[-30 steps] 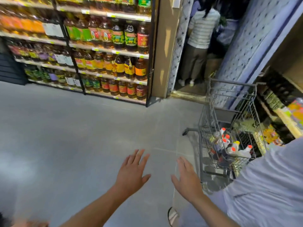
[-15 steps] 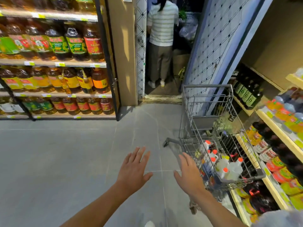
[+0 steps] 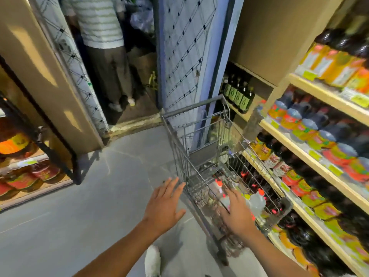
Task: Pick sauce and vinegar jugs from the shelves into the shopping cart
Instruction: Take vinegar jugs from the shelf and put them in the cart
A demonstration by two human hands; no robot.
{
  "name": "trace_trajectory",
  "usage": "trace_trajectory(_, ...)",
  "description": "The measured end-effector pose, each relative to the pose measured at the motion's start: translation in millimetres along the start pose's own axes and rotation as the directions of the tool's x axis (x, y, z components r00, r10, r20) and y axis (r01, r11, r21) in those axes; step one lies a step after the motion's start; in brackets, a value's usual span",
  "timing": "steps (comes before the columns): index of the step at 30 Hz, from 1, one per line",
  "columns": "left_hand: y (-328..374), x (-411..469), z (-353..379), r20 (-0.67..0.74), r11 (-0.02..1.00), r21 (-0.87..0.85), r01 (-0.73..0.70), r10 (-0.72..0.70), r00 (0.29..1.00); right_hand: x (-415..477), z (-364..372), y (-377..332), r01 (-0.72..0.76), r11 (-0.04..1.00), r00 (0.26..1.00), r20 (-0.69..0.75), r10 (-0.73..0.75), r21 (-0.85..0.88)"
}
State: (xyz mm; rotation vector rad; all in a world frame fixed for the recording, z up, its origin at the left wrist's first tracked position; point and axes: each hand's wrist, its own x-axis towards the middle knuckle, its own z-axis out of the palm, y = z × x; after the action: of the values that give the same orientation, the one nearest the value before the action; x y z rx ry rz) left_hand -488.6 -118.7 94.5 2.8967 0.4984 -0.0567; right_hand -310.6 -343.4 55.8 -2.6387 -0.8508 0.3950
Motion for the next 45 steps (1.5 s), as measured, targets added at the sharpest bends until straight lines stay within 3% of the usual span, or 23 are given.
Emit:
trace_trajectory(8,-8,152,-7,0.122,0.962,-0.114,-0.247,0.261,0.958,42,-18,42,-0.406,0.912,0.913,-0.024,0.408,0.063)
trace_trajectory(13,-1,221,10,0.131,0.910,-0.158,-0.384,0.405,0.905,66,-18,69,-0.501,0.861,0.865,0.014,0.501,0.087)
trace_trajectory(19,20,295,46,0.318,0.904,-0.133,-0.406,0.427,0.846,109,-11,110,-0.608,0.768,0.793,0.103,0.601,0.201)
trace_trajectory(22,32,323,62,0.386,0.915,-0.094,-0.391,0.396,0.833,135,-1,128,-0.571,0.807,0.818,0.188,0.544,0.150)
trace_trajectory(29,43,360,105,0.467,0.922,-0.131,-0.365,0.382,0.797,186,43,156,-0.560,0.819,0.782,0.405,0.473,0.125)
trace_trajectory(36,28,367,123,0.559,0.948,-0.245,-0.203,0.310,0.769,215,86,164,-0.549,0.831,0.758,0.469,0.453,0.085)
trace_trajectory(45,13,361,127,0.643,0.951,-0.219,-0.218,0.309,0.701,225,122,169,-0.466,0.872,0.755,0.446,0.480,-0.149)
